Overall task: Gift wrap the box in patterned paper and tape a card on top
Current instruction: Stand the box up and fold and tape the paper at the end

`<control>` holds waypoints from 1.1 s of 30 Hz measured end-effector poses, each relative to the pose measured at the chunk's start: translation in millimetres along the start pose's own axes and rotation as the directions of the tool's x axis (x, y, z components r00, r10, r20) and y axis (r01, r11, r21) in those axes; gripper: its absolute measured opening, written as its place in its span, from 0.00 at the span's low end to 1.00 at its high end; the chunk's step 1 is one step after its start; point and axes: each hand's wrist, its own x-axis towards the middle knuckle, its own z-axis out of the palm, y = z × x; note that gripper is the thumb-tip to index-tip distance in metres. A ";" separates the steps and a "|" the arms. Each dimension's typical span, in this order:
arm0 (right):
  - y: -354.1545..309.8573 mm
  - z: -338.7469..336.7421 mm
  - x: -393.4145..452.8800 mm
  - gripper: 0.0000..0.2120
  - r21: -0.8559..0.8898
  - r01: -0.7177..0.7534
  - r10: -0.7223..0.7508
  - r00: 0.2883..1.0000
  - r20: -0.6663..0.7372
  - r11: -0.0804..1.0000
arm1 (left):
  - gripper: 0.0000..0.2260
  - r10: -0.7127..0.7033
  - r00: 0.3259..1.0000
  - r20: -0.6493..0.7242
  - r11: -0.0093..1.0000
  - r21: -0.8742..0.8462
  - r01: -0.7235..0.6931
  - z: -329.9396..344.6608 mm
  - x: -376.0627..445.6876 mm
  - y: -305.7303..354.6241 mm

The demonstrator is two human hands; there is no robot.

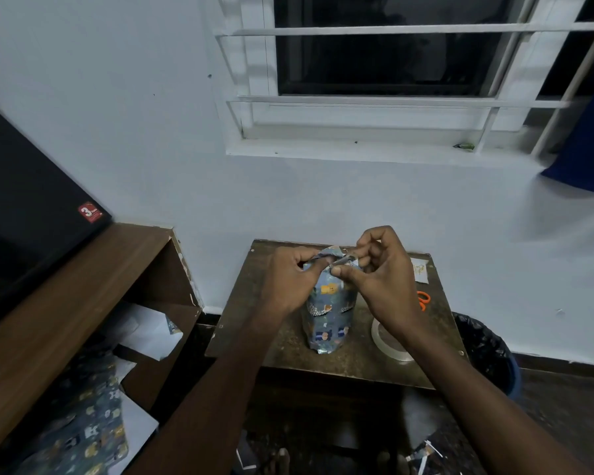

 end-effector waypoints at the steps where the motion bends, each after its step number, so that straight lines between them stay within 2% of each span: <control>1: -0.1 -1.0 1.2 0.24 0.012 -0.017 0.017 1.000 0.006 1.000 | 0.06 0.000 1.000 0.007 1.000 -0.004 0.000 0.8 0.3 1.0; 5: 2.2 -2.9 4.5 0.22 -0.040 -0.059 0.060 0.998 0.020 0.997 | 0.12 -0.029 0.997 0.073 0.999 -0.025 0.030 -0.6 2.4 0.0; 9: 3.1 -5.3 6.7 0.22 -0.017 -0.153 0.153 0.988 0.013 0.988 | 0.15 -0.118 0.973 0.196 0.957 -0.239 0.164 -2.9 6.0 -4.9; 14: -0.2 -7.3 7.6 0.22 0.035 -0.267 0.267 0.964 -0.008 0.963 | 0.14 -0.042 0.940 0.339 0.955 -0.264 0.138 0.0 6.0 -15.4; 17: 1.2 -4.6 7.4 0.23 0.028 -0.277 0.278 0.960 -0.033 0.961 | 0.14 -0.030 0.936 0.351 0.957 -0.262 0.129 -1.0 8.5 -19.8; 19: 1.9 -5.0 8.5 0.26 0.083 -0.325 0.328 0.944 -0.030 0.942 | 0.12 -0.042 0.929 0.367 0.953 -0.264 0.147 -3.1 10.0 -21.1; 22: 3.9 -9.9 10.5 0.27 0.214 -0.489 0.479 0.872 0.100 0.845 | 0.11 -0.068 0.919 0.389 0.945 -0.269 0.184 -3.8 8.9 -19.1; 25: 6.1 -13.1 11.0 0.22 0.227 -0.600 0.567 0.800 0.196 0.768 | 0.12 -0.124 0.898 0.422 0.920 -0.289 0.263 -1.4 8.7 -15.9; 29: 7.5 -15.1 10.1 0.20 0.259 -0.602 0.580 0.798 0.165 0.755 | 0.17 -0.207 0.891 0.404 0.842 -0.390 0.373 1.4 4.9 -10.3; 33: 9.1 -9.1 3.9 0.17 0.313 -0.513 0.510 0.855 0.098 0.799 | 0.15 -0.216 0.918 0.332 0.852 -0.395 0.343 8.0 1.3 -8.4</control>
